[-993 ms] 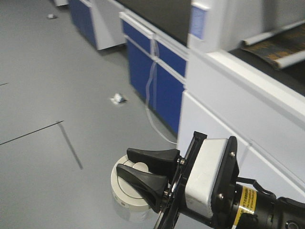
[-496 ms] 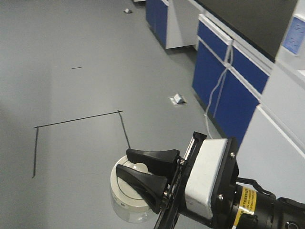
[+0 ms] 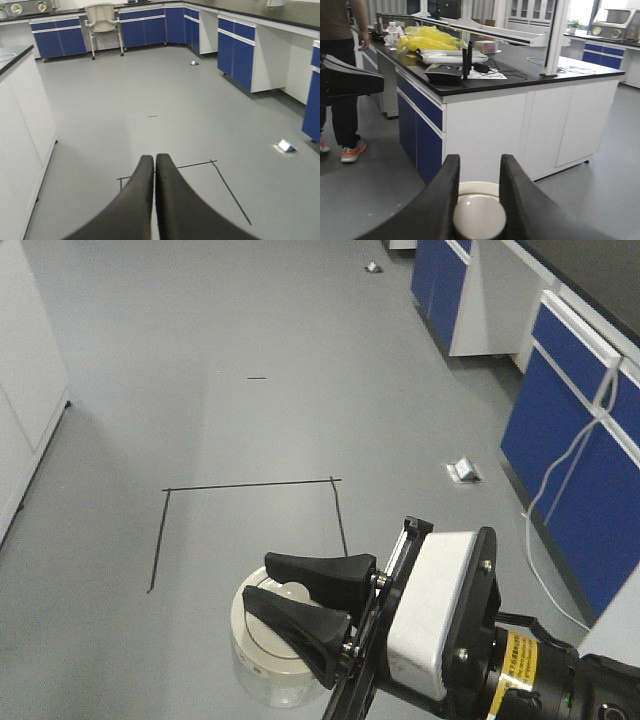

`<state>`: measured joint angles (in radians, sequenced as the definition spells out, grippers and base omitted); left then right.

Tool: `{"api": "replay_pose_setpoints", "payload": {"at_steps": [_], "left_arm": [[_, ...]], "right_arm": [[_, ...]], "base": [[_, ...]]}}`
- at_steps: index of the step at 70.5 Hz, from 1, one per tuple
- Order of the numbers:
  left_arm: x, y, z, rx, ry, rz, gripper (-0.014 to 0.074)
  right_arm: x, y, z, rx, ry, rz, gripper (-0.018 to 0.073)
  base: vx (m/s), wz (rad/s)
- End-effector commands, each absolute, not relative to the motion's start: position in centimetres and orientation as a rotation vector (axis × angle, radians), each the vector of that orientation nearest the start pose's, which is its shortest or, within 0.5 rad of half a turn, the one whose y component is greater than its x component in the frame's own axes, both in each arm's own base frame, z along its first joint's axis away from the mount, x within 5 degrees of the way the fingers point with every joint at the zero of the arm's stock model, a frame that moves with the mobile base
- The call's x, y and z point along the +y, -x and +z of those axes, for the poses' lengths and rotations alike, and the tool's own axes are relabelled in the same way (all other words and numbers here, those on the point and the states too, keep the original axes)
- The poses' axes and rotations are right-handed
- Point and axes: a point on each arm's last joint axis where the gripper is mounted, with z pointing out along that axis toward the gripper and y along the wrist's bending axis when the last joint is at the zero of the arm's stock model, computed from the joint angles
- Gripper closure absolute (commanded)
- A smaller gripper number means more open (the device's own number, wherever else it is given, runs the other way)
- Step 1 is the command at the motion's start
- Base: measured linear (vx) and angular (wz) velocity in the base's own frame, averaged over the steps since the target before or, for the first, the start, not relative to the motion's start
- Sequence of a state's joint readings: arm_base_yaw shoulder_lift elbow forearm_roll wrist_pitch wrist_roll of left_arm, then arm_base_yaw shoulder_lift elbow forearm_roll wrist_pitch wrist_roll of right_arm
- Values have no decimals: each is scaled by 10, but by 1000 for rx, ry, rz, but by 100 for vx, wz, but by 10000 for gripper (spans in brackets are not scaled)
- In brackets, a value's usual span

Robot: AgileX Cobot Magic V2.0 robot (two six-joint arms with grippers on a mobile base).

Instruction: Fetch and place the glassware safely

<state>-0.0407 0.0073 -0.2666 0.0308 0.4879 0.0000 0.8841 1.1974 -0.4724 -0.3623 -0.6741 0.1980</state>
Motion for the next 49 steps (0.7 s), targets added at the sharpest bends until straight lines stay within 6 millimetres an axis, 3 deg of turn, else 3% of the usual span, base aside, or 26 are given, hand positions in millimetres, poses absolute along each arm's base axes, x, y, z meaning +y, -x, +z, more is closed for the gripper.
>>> {"api": "replay_pose_setpoints", "payload": {"at_steps": [1, 49], "left_arm": [[-1, -36, 269, 1634, -48, -11, 603], [-1, -36, 269, 1634, -48, -11, 603]], "right_arm": [[195, -132, 292, 1203, 842, 853, 563], [195, -132, 292, 1205, 843, 851, 563]], "base": [[10, 28], [17, 18]]}}
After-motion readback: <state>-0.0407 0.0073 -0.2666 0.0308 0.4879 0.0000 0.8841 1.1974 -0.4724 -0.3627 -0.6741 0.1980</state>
